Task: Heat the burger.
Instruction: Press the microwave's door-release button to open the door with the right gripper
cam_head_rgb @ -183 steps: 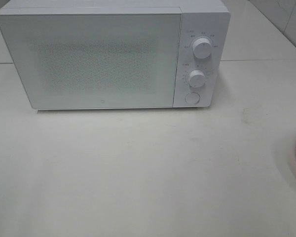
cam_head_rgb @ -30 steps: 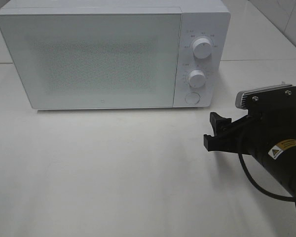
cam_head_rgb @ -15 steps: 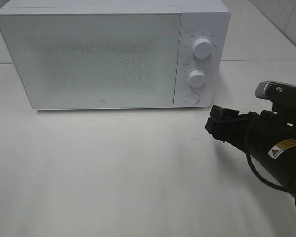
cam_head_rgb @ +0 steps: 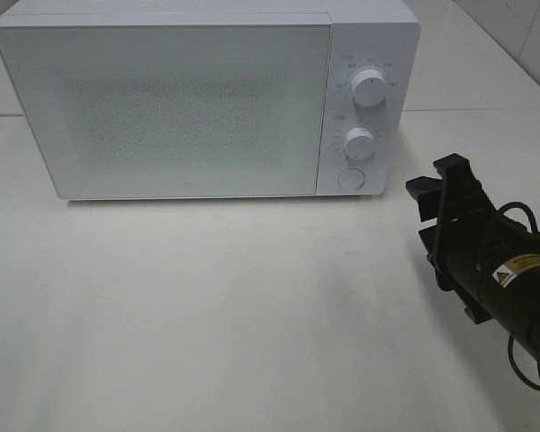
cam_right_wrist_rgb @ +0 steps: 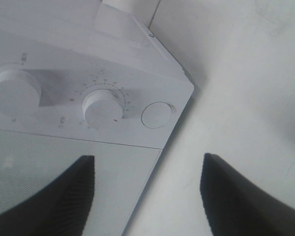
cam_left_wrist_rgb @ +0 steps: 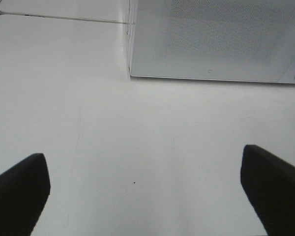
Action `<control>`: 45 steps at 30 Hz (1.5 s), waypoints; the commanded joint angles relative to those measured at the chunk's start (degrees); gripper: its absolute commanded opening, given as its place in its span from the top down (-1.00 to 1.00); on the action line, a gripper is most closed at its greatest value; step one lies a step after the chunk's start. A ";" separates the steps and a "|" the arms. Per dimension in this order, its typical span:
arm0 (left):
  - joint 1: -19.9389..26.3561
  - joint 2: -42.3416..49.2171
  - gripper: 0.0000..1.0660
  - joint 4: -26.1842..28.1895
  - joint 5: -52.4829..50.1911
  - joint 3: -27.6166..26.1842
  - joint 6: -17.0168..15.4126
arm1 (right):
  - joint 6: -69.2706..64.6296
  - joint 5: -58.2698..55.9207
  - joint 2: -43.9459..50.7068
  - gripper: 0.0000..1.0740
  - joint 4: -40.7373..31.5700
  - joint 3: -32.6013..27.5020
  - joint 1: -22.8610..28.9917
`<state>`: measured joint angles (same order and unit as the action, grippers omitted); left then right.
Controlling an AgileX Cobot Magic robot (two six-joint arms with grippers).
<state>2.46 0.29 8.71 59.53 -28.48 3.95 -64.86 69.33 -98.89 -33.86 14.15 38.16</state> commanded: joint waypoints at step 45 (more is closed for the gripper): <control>0.00 1.20 -0.83 0.34 -0.23 0.11 -0.23 | -15.36 -8.02 -10.54 0.99 -3.15 14.15 -0.11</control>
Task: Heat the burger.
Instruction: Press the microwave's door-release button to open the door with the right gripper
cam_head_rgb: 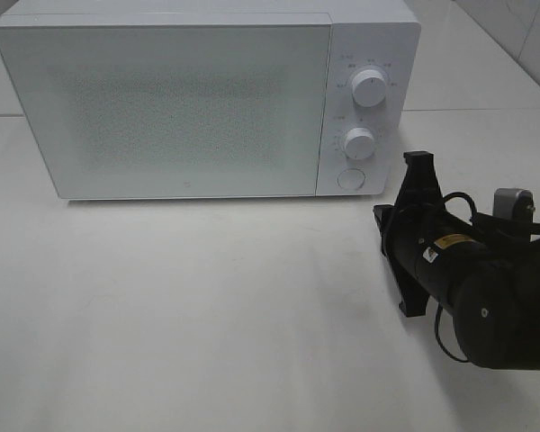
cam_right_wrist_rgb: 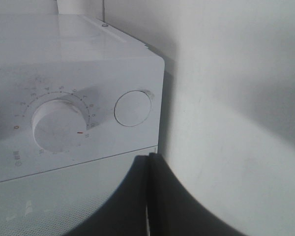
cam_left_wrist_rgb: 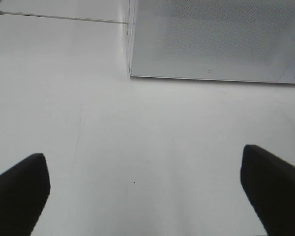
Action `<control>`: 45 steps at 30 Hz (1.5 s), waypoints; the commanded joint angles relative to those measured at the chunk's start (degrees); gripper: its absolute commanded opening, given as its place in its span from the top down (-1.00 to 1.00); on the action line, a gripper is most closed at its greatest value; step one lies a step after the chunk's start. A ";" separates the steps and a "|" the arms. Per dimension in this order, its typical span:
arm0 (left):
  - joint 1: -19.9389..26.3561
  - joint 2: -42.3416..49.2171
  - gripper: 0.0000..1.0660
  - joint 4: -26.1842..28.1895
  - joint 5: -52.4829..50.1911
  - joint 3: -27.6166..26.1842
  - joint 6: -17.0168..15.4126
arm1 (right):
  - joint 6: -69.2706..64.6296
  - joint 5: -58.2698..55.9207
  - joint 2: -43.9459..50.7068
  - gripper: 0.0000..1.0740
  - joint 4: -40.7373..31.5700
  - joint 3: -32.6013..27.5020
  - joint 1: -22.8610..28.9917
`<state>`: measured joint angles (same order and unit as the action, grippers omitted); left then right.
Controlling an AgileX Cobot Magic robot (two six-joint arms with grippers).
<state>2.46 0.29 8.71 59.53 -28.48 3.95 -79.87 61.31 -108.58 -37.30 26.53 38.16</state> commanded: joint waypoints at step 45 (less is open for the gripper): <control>0.00 1.15 -0.83 0.29 -0.23 0.11 -0.23 | -0.86 -5.16 -14.78 1.00 5.56 21.89 -8.08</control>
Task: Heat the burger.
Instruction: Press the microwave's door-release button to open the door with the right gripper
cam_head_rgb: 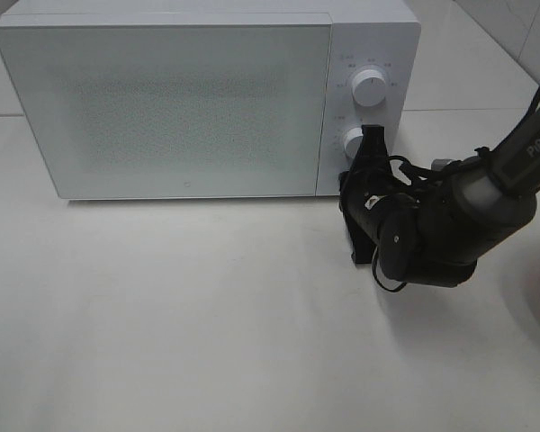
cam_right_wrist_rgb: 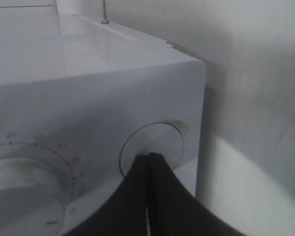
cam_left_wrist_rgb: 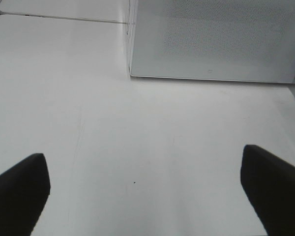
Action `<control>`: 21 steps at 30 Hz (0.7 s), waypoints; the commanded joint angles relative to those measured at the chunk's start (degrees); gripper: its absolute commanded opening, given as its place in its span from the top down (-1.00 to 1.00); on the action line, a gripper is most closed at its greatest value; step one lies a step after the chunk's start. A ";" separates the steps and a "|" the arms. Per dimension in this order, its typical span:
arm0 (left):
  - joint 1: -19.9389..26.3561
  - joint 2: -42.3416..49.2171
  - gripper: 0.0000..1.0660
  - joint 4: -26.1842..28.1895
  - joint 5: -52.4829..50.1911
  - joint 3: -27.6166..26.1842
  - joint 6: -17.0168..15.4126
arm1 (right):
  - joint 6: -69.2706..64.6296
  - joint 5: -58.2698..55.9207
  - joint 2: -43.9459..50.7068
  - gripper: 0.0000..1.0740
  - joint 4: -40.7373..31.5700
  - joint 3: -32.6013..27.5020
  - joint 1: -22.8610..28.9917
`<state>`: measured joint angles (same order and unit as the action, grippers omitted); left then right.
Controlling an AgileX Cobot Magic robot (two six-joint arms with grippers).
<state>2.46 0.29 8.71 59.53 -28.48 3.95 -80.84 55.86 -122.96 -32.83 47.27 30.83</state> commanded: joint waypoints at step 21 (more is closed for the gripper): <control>0.00 1.15 -0.83 0.29 -0.23 0.11 -0.23 | 5.21 5.33 -0.57 1.00 -2.01 7.68 -2.75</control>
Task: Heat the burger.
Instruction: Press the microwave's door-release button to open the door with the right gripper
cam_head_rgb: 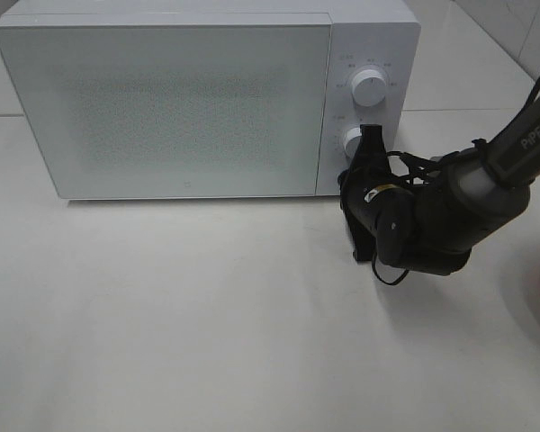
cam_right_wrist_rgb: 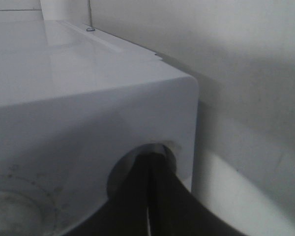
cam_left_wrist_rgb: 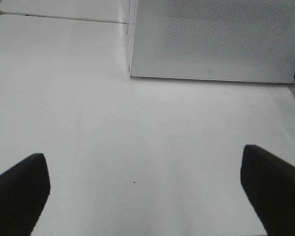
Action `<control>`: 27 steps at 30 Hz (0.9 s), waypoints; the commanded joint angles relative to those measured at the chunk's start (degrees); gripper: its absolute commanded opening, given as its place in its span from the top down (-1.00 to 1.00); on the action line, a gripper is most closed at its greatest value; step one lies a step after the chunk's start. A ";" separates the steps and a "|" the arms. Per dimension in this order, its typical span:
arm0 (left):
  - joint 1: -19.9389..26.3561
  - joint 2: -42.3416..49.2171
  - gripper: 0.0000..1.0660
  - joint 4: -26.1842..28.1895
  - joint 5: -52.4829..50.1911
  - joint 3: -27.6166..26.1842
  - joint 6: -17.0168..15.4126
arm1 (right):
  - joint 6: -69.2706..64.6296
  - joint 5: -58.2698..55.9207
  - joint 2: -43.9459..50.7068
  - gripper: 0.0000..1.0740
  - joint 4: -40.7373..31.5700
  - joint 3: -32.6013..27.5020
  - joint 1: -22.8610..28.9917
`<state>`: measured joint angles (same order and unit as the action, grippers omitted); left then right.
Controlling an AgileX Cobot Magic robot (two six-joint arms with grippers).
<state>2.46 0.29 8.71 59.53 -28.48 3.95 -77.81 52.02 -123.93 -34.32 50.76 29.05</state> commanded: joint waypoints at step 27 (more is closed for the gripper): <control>0.00 1.15 -0.83 0.29 -0.23 0.11 -0.23 | 7.05 4.13 -2.23 1.00 -3.72 11.40 -1.55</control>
<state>2.46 0.29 8.71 59.53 -28.48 3.95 -71.16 46.41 -124.96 -45.15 55.98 30.19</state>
